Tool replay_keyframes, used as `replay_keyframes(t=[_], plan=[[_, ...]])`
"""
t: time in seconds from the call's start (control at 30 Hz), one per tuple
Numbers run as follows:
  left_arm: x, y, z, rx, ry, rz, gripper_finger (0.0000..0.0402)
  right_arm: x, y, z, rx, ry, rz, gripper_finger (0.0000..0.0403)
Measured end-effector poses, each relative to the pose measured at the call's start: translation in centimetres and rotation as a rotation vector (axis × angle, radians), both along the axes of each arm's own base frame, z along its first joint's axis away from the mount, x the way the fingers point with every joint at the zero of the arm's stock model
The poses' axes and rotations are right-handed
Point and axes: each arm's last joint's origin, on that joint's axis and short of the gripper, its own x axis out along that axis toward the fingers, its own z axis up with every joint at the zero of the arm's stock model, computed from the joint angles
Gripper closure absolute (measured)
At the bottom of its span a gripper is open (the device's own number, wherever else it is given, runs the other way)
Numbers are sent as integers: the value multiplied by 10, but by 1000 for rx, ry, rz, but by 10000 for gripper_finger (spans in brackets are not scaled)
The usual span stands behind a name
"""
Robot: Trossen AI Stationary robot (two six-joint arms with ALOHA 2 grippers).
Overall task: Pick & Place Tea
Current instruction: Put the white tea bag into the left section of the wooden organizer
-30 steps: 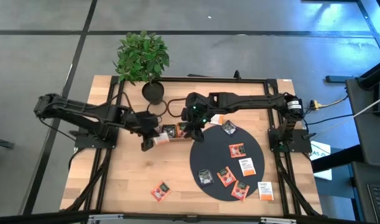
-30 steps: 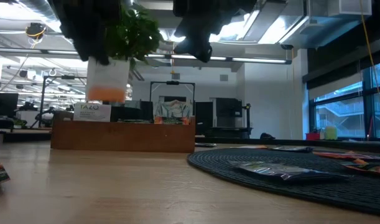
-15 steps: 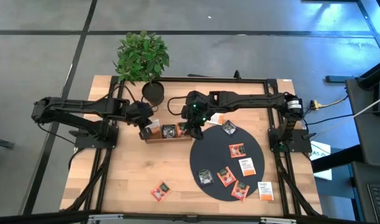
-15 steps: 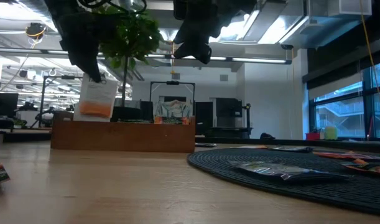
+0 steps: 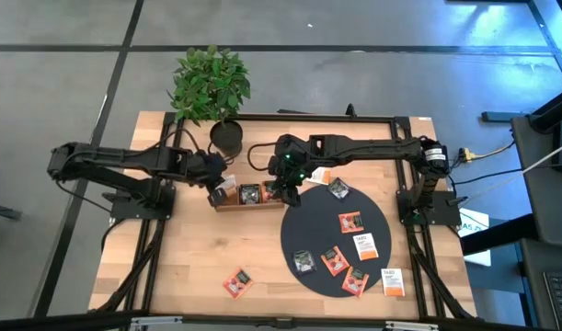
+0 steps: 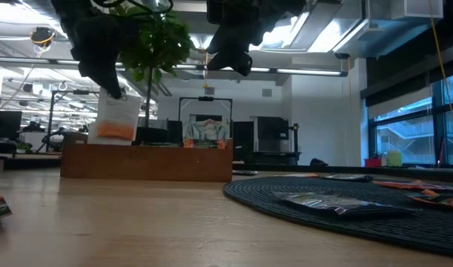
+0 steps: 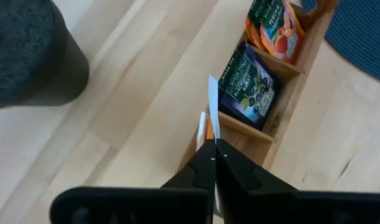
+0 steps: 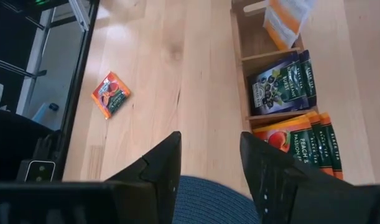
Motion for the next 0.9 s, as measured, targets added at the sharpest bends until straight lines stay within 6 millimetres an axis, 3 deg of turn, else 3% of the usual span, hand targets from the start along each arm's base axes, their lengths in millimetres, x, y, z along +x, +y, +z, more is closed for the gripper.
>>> replay_keyframes(t=[0.3,0.7,0.9], plan=[[-3,-11,-35,-3,-9,34,399,-1,0,-1,1,11,-1,238],[-4,-9,-37,49,-7,71,393,-1,0,-1,0,10,0,238],[-4,-10,-37,51,2,41,371,-1,1,-1,4,14,-2,238]])
